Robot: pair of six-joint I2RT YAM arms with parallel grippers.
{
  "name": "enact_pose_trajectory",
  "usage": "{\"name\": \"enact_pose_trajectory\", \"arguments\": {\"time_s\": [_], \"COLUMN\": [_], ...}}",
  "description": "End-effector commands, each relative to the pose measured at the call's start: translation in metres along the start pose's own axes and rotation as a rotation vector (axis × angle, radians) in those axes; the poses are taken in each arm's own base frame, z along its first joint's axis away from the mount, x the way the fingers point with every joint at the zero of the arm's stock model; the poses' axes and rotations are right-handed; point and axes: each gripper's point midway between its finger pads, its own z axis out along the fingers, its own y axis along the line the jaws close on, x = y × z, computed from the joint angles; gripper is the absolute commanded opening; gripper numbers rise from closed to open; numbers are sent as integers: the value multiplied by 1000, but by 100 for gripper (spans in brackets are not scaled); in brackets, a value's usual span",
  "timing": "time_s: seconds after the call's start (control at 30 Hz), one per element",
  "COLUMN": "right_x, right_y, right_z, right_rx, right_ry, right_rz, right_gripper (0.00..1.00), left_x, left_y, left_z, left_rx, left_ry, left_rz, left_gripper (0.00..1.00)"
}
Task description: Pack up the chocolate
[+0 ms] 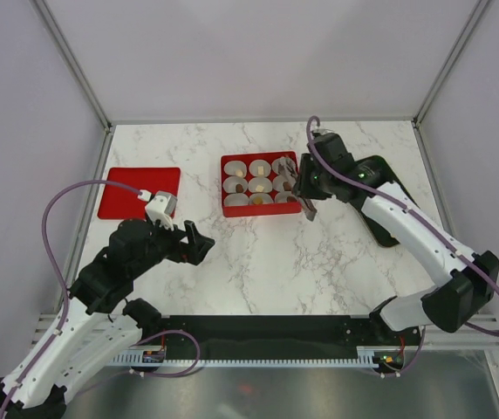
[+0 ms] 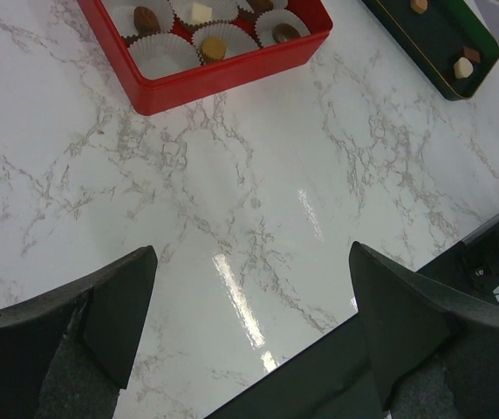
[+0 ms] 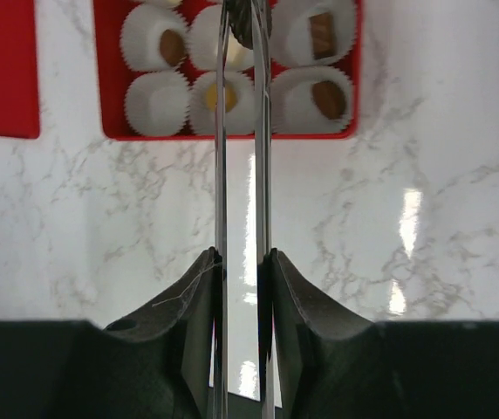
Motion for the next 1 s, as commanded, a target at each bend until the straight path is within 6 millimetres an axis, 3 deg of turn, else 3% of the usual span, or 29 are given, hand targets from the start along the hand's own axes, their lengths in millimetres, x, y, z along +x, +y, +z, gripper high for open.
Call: {"name": "enact_pose_trajectory", "arguments": {"time_s": [0.0,0.1,0.3,0.43,0.97], "right_x": [-6,22,46,56,78], "right_y": [51,87,113,117,127], "right_z": [5,18,42,55,69], "right_rx": [-89,-141,-162,-160,-173], "right_ry": [-37,11,58,87,130], "right_rz": [14,-45,-99,-111,-123], "right_gripper": [36,36,37,37,38], "left_x": [-8,-8,-7,-8,-8], "left_y": [0,0,0,0,0], "left_z": [-2,-3,-2,-3,-1], "left_rx": [-8,-8,-8,-9,-10], "left_ry": [-37,-37,-34,-36,-32], "left_rz": [-7,-8,-10,-8,-10], "left_gripper": [99,99,99,99,99]}}
